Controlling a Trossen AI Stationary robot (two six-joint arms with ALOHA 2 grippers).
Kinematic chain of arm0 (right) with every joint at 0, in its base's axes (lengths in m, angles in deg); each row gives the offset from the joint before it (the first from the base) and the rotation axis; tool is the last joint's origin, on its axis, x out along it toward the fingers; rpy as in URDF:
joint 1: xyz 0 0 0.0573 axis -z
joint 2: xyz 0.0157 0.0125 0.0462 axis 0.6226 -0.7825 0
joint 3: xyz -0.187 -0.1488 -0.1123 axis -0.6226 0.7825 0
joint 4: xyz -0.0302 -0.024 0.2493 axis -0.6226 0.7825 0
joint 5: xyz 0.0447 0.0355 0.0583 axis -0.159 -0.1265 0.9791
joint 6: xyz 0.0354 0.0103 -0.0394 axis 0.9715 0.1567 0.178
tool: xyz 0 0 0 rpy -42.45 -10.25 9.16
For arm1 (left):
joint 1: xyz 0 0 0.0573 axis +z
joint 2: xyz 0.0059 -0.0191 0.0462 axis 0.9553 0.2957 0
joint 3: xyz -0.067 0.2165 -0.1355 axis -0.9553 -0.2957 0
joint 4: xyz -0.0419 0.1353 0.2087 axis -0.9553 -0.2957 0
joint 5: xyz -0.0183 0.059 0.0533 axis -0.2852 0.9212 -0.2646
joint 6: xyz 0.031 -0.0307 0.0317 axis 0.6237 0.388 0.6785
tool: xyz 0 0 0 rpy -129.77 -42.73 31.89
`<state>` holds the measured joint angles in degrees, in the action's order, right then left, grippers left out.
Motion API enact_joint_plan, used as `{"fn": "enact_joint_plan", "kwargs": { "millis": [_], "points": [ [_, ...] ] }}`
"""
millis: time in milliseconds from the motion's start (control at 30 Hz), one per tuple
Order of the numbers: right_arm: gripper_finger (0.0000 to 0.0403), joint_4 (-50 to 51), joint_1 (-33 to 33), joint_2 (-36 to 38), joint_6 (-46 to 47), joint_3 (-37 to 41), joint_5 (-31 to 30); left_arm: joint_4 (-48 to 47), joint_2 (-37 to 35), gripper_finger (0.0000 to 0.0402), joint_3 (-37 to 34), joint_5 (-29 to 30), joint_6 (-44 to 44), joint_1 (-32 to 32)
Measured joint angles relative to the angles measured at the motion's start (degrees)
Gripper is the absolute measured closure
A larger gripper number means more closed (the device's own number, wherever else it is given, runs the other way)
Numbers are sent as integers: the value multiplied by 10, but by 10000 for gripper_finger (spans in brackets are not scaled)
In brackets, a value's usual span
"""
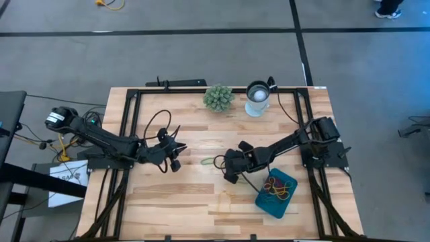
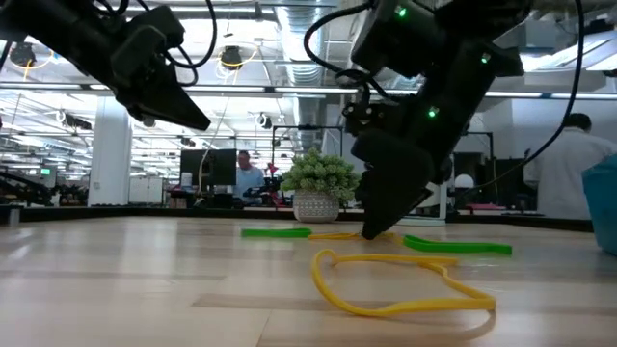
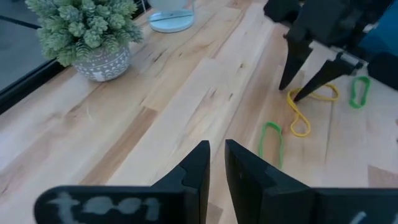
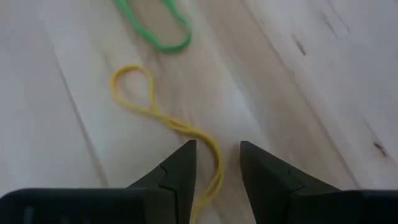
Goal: Pick and place items into bin
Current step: Put the yellow rubber band into the blue bin
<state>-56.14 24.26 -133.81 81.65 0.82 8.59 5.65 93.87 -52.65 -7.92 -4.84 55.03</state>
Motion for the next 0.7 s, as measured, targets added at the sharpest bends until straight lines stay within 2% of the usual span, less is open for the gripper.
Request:
{"fn": "enact_joint_plan", "kwargs": {
  "millis": [400,500,600,700],
  "points": [
    [294,-3,4,-36,6,-3,-22,3,0,360,0,0,2,-6],
    [327,-13,6,-39,10,-3,-21,3,0,360,0,0,2,-6],
    [381,-19,6,-35,4,-2,-20,3,0,360,0,0,2,-6],
    [393,-17,8,-19,-17,1,-22,3,0,360,0,0,2,-6]
  ]
}}
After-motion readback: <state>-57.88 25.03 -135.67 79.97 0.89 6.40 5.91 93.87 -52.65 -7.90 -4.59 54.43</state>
